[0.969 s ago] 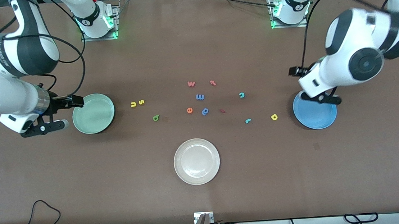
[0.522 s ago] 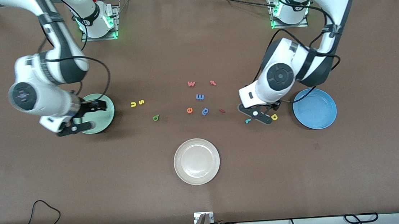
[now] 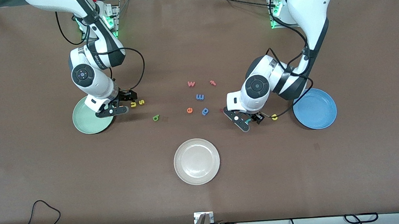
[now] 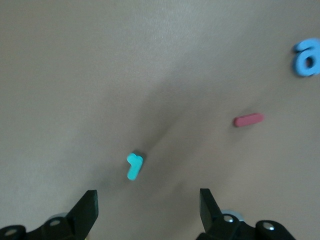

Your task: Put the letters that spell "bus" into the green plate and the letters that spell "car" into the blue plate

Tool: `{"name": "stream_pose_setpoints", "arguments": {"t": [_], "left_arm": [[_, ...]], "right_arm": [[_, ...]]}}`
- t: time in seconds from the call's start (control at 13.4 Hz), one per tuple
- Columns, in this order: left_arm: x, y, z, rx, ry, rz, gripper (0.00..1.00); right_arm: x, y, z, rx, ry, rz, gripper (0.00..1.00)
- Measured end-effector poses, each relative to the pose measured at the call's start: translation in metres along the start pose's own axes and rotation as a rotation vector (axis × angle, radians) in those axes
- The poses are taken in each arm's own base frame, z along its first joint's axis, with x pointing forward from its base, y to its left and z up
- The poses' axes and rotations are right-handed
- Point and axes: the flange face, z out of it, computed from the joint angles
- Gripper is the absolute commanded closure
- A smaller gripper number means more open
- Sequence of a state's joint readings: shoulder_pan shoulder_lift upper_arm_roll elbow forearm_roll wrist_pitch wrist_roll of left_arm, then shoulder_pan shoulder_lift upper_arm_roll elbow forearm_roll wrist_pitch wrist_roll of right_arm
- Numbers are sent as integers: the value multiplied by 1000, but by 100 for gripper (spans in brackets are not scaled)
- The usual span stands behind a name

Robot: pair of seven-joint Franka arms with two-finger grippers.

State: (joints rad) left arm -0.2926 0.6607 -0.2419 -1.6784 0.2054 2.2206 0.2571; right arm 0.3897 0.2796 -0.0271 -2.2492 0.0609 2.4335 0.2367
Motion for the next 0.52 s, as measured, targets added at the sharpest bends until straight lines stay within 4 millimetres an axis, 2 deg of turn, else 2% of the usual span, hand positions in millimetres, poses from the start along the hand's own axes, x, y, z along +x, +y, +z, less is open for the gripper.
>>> {"name": "stream_pose_setpoints", "arguments": {"t": [0.15,0.22,0.37,0.52], "left_arm": [[1,-4,11,26,6,47,19],[2,-4,16,46,9,69,21],[4,-4,28,63,13,93,25],[4,-4,36,62,13,103,33]], "right_arm": [[0,-5,0,3,13,32,0],[0,-9,1,4,21,41,5],[-2,-20,7,4,29,44,23],[-3,-26,11,1,27,37,26]]}}
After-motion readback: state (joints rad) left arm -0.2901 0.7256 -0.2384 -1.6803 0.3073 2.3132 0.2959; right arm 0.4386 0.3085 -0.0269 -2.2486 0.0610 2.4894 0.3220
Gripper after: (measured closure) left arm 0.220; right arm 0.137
